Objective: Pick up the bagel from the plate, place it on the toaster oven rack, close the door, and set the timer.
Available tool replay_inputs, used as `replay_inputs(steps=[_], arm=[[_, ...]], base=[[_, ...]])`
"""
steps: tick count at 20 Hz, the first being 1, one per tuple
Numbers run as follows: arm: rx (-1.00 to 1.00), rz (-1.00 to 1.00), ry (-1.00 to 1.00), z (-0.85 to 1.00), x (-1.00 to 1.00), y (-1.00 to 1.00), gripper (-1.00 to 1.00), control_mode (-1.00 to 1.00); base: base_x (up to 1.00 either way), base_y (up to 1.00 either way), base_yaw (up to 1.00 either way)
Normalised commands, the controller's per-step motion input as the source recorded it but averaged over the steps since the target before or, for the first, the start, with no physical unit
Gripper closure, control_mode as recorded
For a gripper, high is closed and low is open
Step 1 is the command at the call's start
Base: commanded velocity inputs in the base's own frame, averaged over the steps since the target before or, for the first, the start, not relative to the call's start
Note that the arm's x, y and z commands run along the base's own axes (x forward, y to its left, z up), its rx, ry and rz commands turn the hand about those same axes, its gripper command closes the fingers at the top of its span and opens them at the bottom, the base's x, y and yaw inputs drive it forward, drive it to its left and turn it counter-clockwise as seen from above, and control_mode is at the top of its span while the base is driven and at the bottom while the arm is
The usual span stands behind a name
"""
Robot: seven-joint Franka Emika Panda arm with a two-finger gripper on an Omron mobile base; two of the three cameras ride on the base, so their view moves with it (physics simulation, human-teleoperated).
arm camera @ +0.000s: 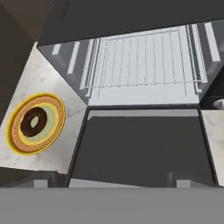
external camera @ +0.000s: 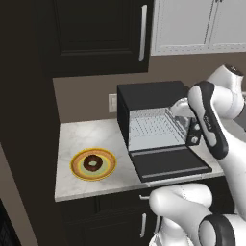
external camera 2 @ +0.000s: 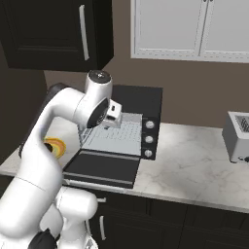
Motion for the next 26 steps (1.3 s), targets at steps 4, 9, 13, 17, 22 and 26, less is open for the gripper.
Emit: replay_inputs(steps=[4, 9, 13, 17, 22, 26], arm=[[0.21, 0.0, -0.19, -0.39, -0.27, -0.47, -1.0, -1.0], [0.2, 0.0, -0.09, -0.36, -0.02, -0.28, -1.0, -1.0], [0.18, 0.0, 0.0, -0.34, 0.09, -0.09, -1.0, -1.0], [0.15, 0.0, 0.0, -0.28, 0.34, 0.0, -1.0, -1.0], [0.11, 0.0, 0.01, -0.2, 0.5, 0.0, -1.0, -1.0], [0.09, -0.02, 0.02, -0.21, 0.54, 0.0, -1.0, -1.0]], base=[[0.0, 0.0, 0.0], [0.0, 0.0, 0.0], [0.0, 0.0, 0.0], [0.0, 0.0, 0.0], [0.0, 0.0, 0.0], [0.0, 0.0, 0.0]])
